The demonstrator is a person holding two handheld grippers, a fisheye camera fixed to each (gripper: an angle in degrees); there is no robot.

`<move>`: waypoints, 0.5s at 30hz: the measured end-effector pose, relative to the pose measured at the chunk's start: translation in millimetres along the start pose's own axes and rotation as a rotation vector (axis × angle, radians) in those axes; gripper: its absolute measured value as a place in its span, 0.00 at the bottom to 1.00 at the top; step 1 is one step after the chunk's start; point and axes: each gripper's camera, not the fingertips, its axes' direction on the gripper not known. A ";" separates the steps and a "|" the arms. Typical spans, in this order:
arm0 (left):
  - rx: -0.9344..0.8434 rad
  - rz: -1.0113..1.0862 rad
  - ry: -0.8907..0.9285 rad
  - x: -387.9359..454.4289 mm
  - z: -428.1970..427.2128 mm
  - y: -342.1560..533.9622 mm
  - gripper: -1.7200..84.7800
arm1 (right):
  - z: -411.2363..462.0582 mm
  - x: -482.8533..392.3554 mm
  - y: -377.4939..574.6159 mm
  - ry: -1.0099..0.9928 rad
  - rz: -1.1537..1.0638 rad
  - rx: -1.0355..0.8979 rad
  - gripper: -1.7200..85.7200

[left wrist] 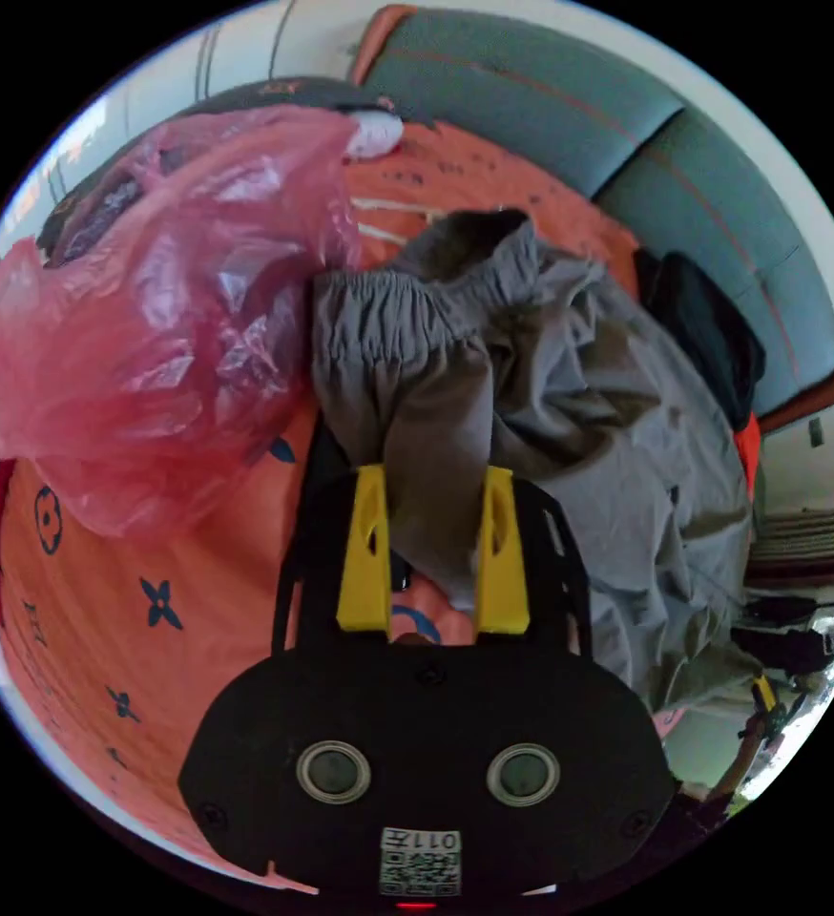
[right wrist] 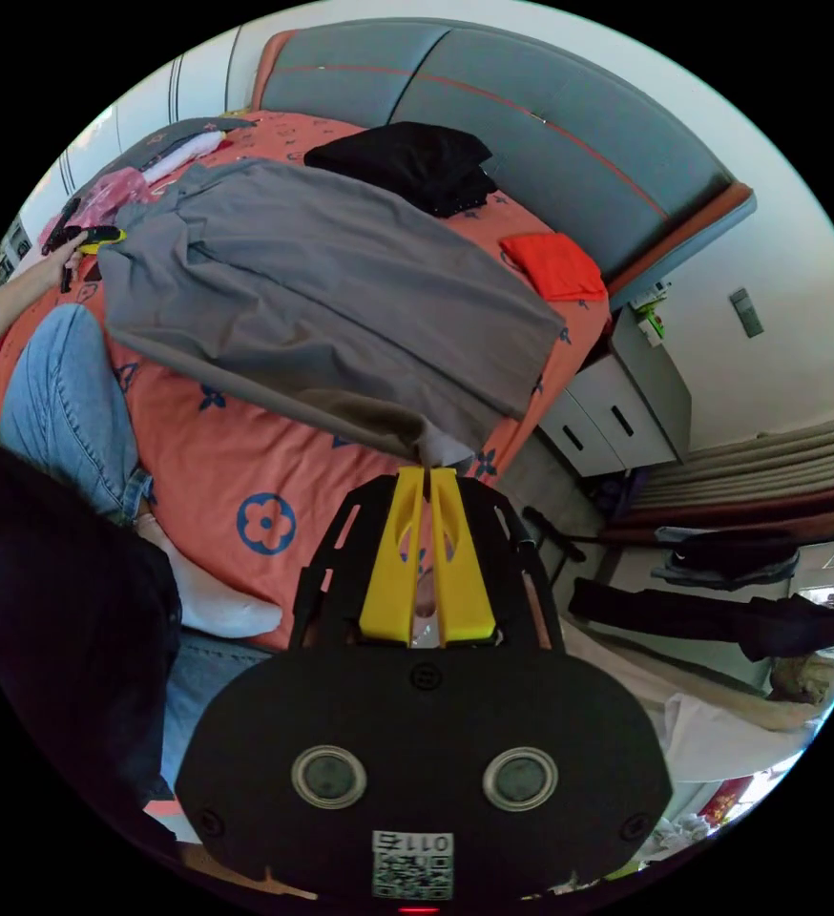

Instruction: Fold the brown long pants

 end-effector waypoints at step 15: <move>0.060 -0.027 0.261 -95.3 -89.4 -25.3 0.04 | -50.7 35.1 14.8 -0.056 0.003 0.045 0.04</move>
